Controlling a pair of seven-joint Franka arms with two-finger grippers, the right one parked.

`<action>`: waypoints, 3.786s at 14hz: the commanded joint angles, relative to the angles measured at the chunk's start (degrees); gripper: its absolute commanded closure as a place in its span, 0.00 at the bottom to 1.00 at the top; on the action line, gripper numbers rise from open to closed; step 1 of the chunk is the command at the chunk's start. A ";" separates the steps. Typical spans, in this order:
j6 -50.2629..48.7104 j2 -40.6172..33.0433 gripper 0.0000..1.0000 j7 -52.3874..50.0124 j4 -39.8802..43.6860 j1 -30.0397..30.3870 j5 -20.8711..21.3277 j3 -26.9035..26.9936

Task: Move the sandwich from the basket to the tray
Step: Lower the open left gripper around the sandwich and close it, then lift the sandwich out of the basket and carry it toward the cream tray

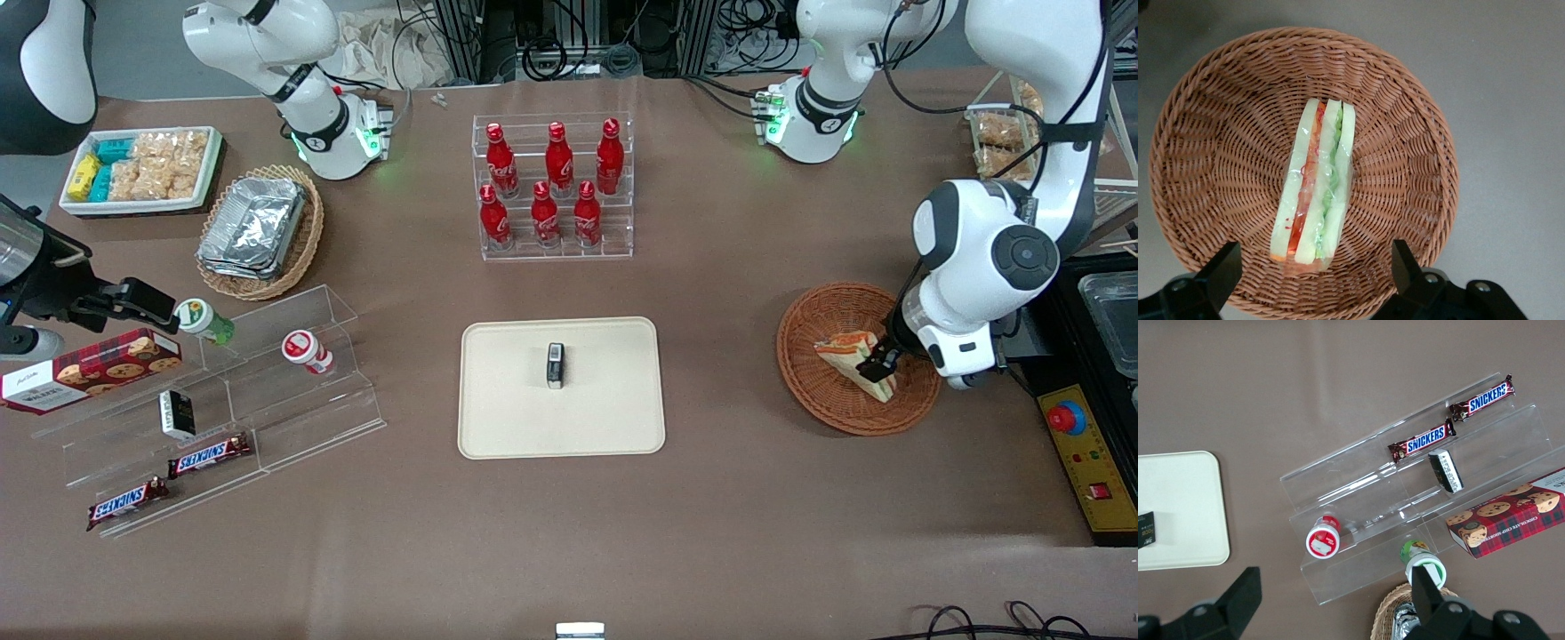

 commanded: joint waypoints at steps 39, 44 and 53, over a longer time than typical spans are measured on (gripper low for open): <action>-36.21 2.54 1.00 7.60 30.66 -0.10 6.79 -6.88; -40.90 3.51 1.00 12.27 38.70 -0.01 1.44 -14.87; -27.82 16.50 1.00 12.38 39.14 -8.08 6.51 -24.21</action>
